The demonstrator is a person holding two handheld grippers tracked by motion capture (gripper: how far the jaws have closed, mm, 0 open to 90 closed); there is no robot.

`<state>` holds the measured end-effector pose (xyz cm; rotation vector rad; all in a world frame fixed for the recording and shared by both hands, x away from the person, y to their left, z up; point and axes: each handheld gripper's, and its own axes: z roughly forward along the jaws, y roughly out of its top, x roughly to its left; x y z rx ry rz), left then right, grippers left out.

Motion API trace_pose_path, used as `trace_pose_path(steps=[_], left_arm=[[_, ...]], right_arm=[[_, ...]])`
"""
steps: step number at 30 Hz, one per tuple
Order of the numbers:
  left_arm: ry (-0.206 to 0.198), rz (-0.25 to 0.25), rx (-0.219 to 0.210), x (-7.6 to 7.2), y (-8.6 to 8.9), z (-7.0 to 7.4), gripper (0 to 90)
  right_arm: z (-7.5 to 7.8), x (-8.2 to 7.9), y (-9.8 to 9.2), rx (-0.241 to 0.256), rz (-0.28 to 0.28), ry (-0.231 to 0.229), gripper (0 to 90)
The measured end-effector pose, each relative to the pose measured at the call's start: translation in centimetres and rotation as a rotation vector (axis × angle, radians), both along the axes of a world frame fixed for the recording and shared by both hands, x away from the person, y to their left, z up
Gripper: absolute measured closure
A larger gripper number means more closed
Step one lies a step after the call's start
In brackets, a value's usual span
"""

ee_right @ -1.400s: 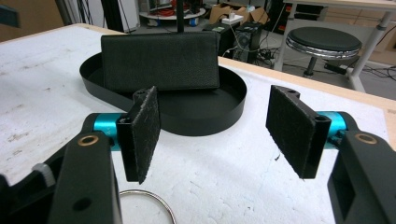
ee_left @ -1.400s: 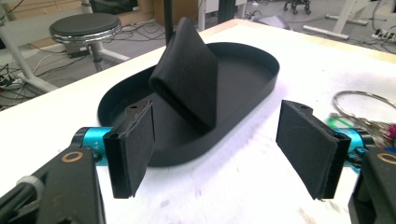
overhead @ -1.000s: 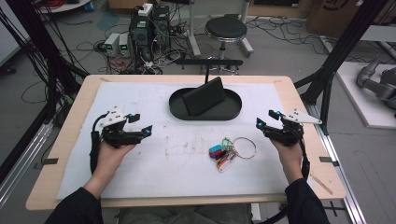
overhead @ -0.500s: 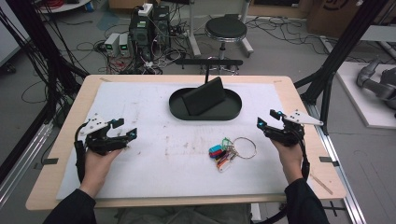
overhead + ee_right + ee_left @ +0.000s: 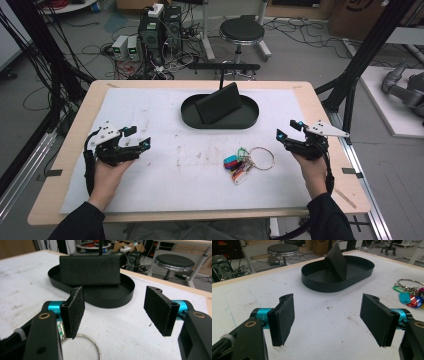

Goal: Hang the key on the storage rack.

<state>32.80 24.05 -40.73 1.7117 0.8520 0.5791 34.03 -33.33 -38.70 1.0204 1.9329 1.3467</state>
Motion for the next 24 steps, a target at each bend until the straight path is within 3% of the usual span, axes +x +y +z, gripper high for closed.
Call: trace_pose_path(steps=[4, 9, 12, 13, 19, 21, 24], left_arm=[[0.000, 0.013, -0.002, 0.1, 0.5, 0.0, 27.9], [-0.006, 0.034, 0.005, 0.0, 1.1, -0.1, 28.0], [-0.002, 0.041, 0.000, -0.1, 1.2, -0.1, 27.9], [-0.004, 0.042, 0.002, -0.1, 1.3, -0.1, 27.9], [-0.016, 0.032, 0.004, -0.3, 1.1, 0.0, 27.9], [-0.025, 0.028, 0.005, -0.3, 1.1, 0.0, 27.9], [-0.031, 0.020, -0.002, -0.3, 1.0, 0.0, 27.9]], right_arm=[[-0.6, -0.6, -0.3, -0.014, 0.017, 0.035, 33.3], [-2.4, -1.2, -1.1, -0.029, 0.016, 0.092, 38.0], [-3.0, -1.2, -1.0, -0.047, 0.011, 0.113, 41.9], [-3.5, -1.1, -0.9, -0.051, 0.001, 0.143, 43.8], [-4.3, -0.7, -0.7, -0.044, -0.024, 0.217, 52.1], [-4.6, -0.6, -0.8, -0.059, -0.038, 0.205, 53.1], [-4.9, -0.4, -0.8, -0.061, -0.040, 0.248, 50.4]])
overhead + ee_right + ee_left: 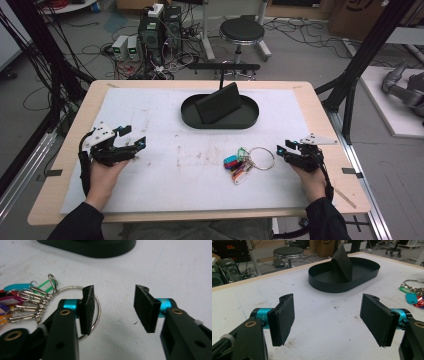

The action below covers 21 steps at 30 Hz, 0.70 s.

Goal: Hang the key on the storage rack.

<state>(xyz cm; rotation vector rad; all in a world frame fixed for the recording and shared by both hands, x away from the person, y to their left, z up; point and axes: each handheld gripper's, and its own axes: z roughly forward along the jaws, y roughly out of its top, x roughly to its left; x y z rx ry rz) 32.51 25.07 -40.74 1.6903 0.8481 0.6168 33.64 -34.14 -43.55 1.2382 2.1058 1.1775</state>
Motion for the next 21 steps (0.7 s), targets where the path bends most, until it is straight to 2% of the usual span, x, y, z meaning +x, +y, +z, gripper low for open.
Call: trace_pose_path(steps=[1, 2, 3, 5, 10, 12, 15, 17, 21], left_arm=[[0.000, -0.006, -0.007, 0.0, 0.0, 0.0, 27.9], [0.005, -0.005, -0.014, 0.0, 0.0, 0.0, 27.9], [0.006, -0.004, -0.017, 0.0, 0.0, 0.0, 27.9], [0.005, -0.007, -0.013, 0.0, 0.0, 0.0, 27.9], [0.007, -0.002, -0.014, 0.0, 0.0, -0.1, 28.0], [0.006, -0.002, -0.013, 0.0, 0.0, -0.1, 27.9], [0.008, -0.001, -0.012, 0.0, 0.0, -0.1, 27.9], [0.006, -0.004, -0.007, 0.0, 0.0, -0.1, 28.0], [0.005, -0.005, -0.002, 0.0, -0.1, -0.1, 28.0]], right_arm=[[-0.2, 0.2, 0.1, 0.003, -0.005, 0.032, 43.7], [-0.4, 0.5, 0.1, 0.011, -0.012, 0.071, 41.3], [-0.5, 0.7, 0.1, 0.017, -0.015, 0.096, 42.0], [-0.8, 0.9, 0.3, 0.011, -0.007, 0.116, 42.3], [-1.1, 1.2, 1.1, -0.028, -0.026, 0.128, 40.6], [-1.1, 1.2, 1.6, -0.065, -0.014, 0.120, 47.1], [-1.1, 1.1, 1.8, -0.083, -0.003, 0.119, 51.5], [-1.2, 1.1, 2.1, -0.115, 0.006, 0.118, 54.6], [-1.3, 1.1, 2.4, -0.120, 0.009, 0.132, 60.7]])
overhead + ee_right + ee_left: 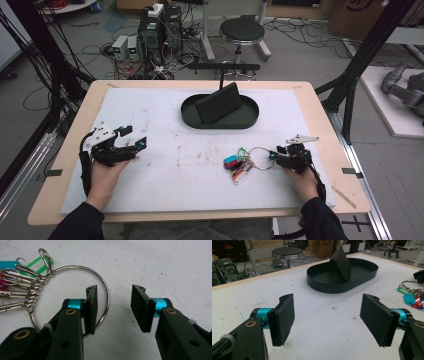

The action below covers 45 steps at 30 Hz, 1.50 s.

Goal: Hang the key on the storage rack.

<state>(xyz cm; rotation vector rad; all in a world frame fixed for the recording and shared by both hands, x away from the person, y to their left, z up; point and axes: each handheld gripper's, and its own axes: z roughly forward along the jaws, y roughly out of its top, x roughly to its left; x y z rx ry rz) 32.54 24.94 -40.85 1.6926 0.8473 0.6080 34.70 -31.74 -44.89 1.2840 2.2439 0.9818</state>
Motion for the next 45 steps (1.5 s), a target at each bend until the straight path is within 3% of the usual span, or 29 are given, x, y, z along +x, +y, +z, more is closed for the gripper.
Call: trace_pose_path(steps=[7, 14, 26, 45], left_arm=[[0.001, -0.002, 0.006, 0.0, -0.1, -0.1, 27.9], [0.001, 0.002, 0.016, 0.0, -0.3, 0.0, 28.3], [-0.003, 0.000, 0.020, 0.0, -0.3, -0.1, 28.4], [-0.001, -0.001, 0.021, -0.1, -0.4, -0.1, 28.6]], right_arm=[[-0.1, -0.2, 0.5, -0.039, 0.032, -0.003, 70.8], [-0.1, -0.3, 1.0, -0.048, 0.029, -0.005, 80.8], [0.0, -0.1, 0.8, -0.004, -0.014, 0.026, 86.8], [1.8, -0.7, 0.6, 0.180, -0.006, -0.064, 87.1]])
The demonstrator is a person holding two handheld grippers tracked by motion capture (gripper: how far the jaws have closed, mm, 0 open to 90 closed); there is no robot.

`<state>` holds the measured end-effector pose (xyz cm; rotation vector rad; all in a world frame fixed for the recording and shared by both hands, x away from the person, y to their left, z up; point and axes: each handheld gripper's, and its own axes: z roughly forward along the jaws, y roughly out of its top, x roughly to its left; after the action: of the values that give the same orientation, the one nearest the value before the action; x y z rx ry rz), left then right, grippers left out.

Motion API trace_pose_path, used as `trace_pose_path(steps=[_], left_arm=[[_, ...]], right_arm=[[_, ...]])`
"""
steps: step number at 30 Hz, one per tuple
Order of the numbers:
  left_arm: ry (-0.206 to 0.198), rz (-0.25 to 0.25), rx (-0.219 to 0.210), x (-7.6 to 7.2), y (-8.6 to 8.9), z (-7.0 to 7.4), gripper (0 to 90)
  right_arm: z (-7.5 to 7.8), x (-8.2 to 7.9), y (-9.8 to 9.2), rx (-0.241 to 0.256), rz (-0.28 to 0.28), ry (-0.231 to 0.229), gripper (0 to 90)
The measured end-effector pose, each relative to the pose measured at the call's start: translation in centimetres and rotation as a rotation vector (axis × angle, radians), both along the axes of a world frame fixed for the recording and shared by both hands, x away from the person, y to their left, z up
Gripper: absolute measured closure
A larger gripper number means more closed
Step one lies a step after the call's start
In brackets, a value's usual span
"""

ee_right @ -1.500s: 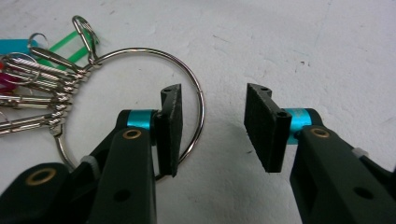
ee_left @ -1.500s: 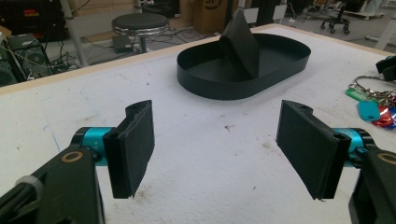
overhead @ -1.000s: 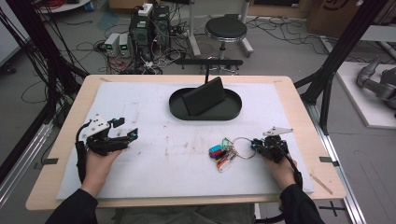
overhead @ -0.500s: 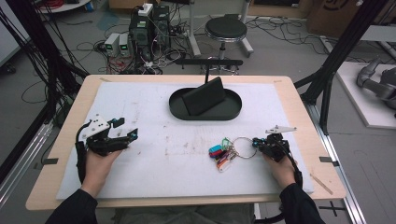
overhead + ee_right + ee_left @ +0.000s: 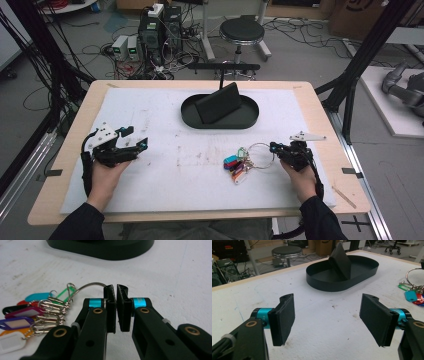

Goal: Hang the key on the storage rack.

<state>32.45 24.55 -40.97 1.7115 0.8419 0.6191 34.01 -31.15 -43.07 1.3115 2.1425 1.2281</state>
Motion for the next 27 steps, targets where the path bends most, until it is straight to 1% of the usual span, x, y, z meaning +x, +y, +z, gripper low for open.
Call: trace_pose_path(steps=[9, 13, 16, 27], left_arm=[[-0.001, -0.002, 0.001, 0.0, 0.0, 0.0, 28.7], [-0.001, -0.004, 0.002, 0.0, 0.0, 0.0, 28.7], [-0.003, -0.006, 0.000, 0.0, 0.0, 0.0, 28.8], [-0.003, -0.011, 0.001, 0.0, -0.1, -0.1, 28.8]], right_arm=[[0.7, -0.4, 0.5, 0.063, 0.025, -0.030, 87.1], [0.8, -0.5, 0.7, 0.080, 0.035, -0.038, 87.0], [0.9, -0.5, 1.0, 0.092, 0.055, -0.044, 86.9], [1.0, -0.7, 1.8, 0.112, 0.102, -0.039, 86.1]])
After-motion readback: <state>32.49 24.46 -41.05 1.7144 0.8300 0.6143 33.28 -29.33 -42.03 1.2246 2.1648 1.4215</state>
